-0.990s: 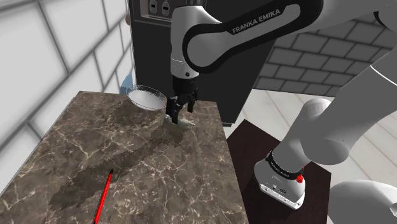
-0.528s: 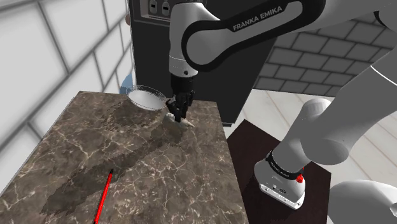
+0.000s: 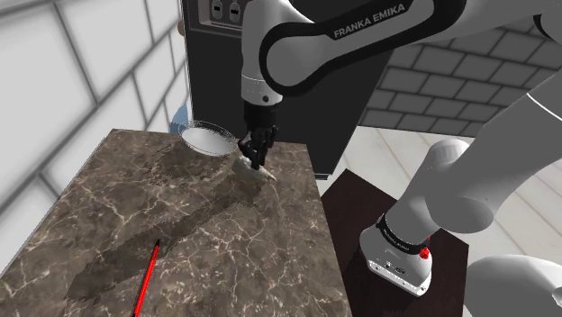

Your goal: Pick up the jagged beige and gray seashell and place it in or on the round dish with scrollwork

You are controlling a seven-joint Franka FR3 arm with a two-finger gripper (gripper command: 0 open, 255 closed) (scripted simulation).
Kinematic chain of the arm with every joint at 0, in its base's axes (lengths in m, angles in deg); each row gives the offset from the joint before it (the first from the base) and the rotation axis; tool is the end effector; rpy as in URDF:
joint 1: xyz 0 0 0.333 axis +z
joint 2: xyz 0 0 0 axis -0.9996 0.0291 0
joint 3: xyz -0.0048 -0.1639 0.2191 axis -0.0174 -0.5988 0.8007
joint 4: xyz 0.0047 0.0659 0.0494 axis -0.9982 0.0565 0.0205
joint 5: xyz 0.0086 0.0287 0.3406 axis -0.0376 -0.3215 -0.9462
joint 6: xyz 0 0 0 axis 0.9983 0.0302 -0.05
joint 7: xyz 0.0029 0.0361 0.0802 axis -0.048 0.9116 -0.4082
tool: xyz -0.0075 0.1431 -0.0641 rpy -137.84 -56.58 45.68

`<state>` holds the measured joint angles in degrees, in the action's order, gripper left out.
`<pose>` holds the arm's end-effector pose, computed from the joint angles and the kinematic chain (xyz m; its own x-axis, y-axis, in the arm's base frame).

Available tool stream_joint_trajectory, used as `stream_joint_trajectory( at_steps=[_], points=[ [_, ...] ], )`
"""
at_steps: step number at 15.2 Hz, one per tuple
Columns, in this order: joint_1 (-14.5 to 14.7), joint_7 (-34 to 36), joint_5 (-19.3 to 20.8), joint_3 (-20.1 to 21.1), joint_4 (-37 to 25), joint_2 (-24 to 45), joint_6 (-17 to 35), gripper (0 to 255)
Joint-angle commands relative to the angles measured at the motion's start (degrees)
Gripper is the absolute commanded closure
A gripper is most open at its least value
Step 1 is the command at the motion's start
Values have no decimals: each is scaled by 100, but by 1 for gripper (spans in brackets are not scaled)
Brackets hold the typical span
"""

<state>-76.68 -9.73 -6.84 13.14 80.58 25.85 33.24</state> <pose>0.3757 0.1787 0.3256 0.9822 0.0964 -0.1615 0.0800 -0.9912 -0.1054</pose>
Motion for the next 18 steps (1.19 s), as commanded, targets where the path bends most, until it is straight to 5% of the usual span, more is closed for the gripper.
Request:
stream_joint_trajectory(
  at_steps=[1, 5, 6, 10, 18],
  points=[
    [-12, 14, 16, -16, -52, -56, -161, 255],
    [-9, 34, 14, -20, -124, -145, -312, 255],
    [-9, 34, 14, -20, -124, -145, -312, 0],
    [12, 1037, 801, 292, -967, 871, -359, 0],
    [40, 1062, 823, 307, -558, 1062, 238, 0]
  ],
)
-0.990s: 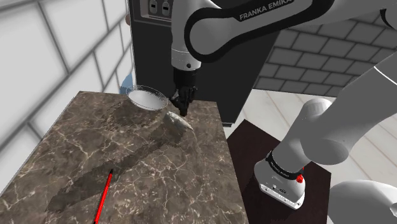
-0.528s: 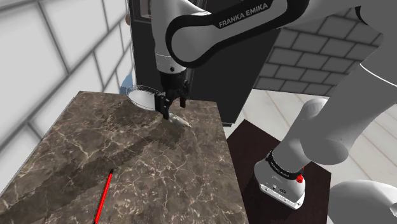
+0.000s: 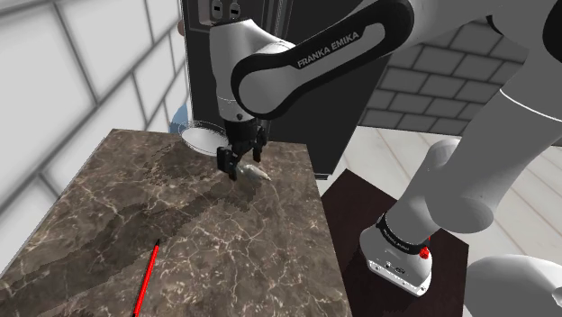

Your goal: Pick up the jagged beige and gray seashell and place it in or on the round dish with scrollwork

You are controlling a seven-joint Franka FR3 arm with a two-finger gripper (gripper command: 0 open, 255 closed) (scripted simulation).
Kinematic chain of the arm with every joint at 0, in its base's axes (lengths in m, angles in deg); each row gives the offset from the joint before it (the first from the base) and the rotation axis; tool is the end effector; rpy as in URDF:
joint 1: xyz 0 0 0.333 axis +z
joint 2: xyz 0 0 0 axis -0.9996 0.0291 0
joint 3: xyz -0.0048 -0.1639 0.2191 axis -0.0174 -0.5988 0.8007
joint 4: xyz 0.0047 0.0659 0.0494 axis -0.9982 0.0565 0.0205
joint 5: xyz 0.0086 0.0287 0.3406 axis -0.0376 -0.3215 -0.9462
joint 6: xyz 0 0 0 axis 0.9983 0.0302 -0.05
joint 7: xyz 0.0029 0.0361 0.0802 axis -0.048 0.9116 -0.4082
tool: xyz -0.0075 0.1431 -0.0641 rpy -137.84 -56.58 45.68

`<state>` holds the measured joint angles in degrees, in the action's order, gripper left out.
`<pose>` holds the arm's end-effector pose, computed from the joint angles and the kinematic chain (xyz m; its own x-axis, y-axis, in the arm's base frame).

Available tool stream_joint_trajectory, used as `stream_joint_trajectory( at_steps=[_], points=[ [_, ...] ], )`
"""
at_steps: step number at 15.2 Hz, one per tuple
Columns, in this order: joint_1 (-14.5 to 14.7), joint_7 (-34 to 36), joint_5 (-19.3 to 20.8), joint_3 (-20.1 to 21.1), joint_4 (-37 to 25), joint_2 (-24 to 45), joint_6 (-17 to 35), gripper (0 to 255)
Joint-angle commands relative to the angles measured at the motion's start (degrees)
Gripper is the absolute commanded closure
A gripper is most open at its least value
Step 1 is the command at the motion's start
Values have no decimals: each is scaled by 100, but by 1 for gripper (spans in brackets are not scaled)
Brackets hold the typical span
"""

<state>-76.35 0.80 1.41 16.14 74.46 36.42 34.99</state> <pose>0.3990 0.2029 0.2886 0.9822 0.0395 -0.1835 0.0438 -0.9989 0.0190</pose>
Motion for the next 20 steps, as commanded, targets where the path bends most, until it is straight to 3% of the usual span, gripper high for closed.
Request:
stream_joint_trajectory(
  at_steps=[1, 7, 8, 17, 20],
  points=[
    [7, 8, -2, 7, 53, 6, 64, 0],
    [7, 8, -2, 7, 52, 6, 63, 0],
    [7, 8, -2, 7, 52, 6, 63, 255],
    [7, 8, -2, 7, 53, 6, 64, 255],
    [3, -5, -28, 2, -49, -128, -168, 255]
  ],
)
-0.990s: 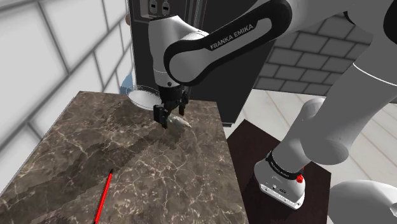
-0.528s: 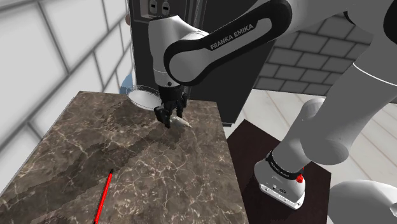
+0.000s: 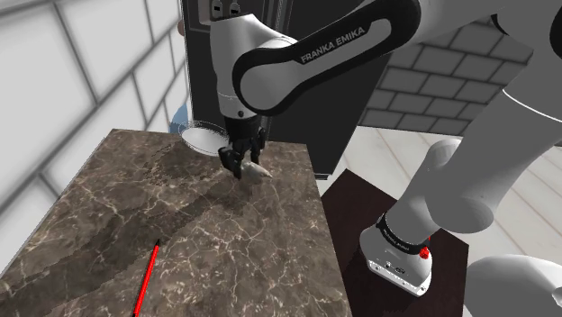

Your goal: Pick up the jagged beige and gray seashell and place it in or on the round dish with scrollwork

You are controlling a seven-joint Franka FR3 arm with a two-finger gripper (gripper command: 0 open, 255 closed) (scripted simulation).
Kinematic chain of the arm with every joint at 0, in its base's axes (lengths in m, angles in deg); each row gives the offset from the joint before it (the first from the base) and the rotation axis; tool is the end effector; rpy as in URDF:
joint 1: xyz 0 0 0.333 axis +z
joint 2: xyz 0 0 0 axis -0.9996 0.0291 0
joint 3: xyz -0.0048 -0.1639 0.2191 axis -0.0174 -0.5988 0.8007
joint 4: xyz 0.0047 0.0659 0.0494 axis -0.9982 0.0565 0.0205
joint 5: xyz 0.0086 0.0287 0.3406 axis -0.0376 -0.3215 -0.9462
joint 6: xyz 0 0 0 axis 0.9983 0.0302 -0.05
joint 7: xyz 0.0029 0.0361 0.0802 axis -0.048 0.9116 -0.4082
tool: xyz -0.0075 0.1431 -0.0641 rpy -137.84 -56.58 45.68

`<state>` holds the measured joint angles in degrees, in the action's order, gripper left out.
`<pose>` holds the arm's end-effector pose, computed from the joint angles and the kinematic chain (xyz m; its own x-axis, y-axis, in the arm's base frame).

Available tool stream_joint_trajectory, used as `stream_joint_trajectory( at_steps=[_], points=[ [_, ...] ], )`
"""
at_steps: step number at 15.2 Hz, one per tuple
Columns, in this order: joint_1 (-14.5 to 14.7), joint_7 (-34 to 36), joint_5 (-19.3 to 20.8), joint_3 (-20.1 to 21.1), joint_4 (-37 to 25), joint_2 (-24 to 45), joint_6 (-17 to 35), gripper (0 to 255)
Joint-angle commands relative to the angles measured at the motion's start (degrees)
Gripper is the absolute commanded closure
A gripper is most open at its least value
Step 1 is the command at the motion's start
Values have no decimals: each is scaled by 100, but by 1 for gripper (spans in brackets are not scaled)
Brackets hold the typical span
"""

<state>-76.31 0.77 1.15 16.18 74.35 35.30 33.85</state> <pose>0.3967 0.2030 0.2966 0.9824 0.0396 -0.1825 0.0438 -0.9989 0.0189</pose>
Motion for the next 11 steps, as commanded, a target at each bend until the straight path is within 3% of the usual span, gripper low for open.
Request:
stream_joint_trajectory(
  at_steps=[1, 11],
  points=[
    [-2, -6, -10, -3, -74, -58, -132, 255],
    [-13, -28, -66, -29, -502, -410, -906, 255]
  ],
)
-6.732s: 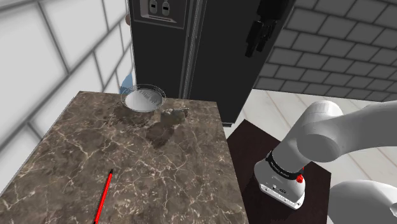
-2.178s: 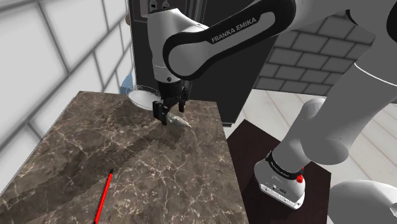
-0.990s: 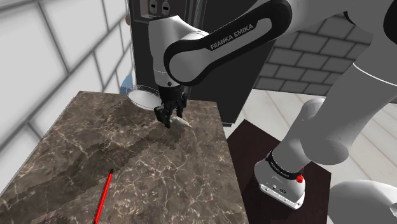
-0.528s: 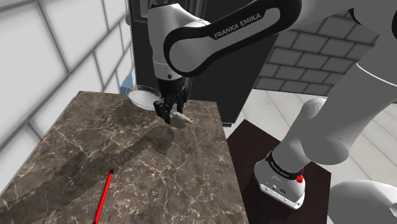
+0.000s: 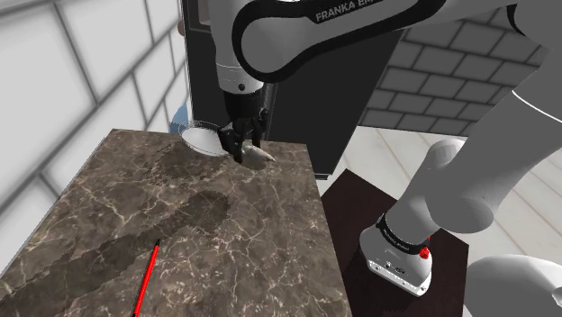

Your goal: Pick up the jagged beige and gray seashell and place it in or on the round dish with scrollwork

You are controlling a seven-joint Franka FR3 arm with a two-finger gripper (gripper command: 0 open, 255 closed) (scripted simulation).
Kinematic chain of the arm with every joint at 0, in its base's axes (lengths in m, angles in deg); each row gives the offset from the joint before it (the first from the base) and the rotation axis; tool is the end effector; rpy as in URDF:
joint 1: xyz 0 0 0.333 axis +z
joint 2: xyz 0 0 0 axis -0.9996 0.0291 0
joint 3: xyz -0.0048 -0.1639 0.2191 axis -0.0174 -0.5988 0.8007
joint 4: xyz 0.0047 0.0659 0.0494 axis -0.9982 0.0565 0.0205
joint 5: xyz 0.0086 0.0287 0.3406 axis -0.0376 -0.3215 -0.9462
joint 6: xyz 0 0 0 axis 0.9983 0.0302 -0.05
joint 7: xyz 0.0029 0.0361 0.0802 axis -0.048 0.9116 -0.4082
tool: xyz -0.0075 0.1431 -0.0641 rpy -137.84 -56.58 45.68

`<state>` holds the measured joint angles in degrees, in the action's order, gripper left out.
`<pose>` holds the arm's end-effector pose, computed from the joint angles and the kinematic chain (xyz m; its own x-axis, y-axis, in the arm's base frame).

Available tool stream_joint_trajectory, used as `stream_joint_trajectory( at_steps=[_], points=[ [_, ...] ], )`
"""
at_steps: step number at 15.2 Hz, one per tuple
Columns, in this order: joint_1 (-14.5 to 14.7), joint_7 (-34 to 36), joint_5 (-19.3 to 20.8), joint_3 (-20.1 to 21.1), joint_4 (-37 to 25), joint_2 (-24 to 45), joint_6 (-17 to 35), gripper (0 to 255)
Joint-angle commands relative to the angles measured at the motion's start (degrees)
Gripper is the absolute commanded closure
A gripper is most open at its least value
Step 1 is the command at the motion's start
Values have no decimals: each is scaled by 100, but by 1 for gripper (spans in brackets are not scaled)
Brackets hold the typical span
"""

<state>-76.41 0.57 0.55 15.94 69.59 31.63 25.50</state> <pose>0.3966 0.2032 0.3473 0.9824 0.0396 -0.1824 0.0437 -0.9989 0.0186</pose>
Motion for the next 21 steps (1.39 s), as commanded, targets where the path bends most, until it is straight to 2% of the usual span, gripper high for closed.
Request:
stream_joint_trajectory(
  at_steps=[1, 14, 21],
  points=[
    [-4, -9, -10, -8, -75, -71, -147, 255],
    [-19, -1, -33, -46, -813, -320, -1130, 255],
    [-159, -124, 352, -164, -2612, 1200, -1453, 255]
  ],
)
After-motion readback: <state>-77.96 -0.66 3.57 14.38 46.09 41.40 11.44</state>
